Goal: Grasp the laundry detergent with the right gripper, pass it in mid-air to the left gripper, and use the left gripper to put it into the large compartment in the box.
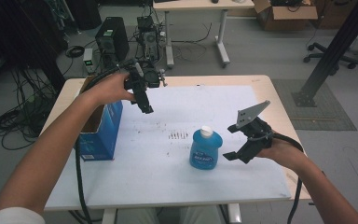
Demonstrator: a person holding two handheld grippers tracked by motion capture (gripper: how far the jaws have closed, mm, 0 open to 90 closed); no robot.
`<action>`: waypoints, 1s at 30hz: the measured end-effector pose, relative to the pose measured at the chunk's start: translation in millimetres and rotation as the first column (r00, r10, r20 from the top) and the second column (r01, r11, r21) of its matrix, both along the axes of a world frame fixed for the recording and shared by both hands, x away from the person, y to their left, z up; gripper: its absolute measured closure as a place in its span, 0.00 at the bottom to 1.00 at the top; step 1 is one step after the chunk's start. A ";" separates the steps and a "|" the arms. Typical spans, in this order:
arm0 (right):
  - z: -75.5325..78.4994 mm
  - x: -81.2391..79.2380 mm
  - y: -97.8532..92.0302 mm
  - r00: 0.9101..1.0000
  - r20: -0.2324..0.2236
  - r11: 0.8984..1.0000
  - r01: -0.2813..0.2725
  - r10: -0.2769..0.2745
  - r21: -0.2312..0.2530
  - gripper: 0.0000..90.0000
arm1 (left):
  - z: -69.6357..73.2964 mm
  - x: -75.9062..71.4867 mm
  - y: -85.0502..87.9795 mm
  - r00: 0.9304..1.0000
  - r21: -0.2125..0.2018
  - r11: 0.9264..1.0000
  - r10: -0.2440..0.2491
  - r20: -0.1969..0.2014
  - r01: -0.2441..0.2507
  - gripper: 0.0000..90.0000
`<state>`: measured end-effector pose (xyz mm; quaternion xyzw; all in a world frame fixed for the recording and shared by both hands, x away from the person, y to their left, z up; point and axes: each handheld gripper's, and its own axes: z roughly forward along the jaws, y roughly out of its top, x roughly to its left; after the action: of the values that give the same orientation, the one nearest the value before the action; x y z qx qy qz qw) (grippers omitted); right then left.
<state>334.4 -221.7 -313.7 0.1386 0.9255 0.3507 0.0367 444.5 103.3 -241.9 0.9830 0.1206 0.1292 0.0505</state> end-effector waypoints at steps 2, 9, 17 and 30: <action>-2.9 -0.6 0.3 1.000 0.000 1.000 -0.003 0.003 0.009 0.03 | 0.0 -0.3 0.2 1.000 0.000 1.000 0.002 0.000 -0.002 0.06; -13.2 -1.7 -1.3 1.000 0.005 0.999 0.003 -0.003 0.037 0.03 | 0.3 0.1 2.5 1.000 -0.001 1.000 0.006 -0.001 -0.006 0.06; -27.4 -4.6 -6.2 1.000 0.011 0.995 0.003 -0.005 0.098 0.03 | -1.3 0.7 1.0 1.000 -0.002 1.000 0.003 -0.002 -0.003 0.06; -41.8 -7.1 -11.0 0.999 0.026 0.982 0.016 -0.021 0.187 0.03 | -1.8 0.6 -1.4 1.000 0.004 1.000 0.000 -0.005 0.000 0.06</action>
<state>327.3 -232.7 -355.6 0.1453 0.8865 0.4376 0.0397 445.2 101.9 -243.7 0.9834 0.1203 0.1272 0.0481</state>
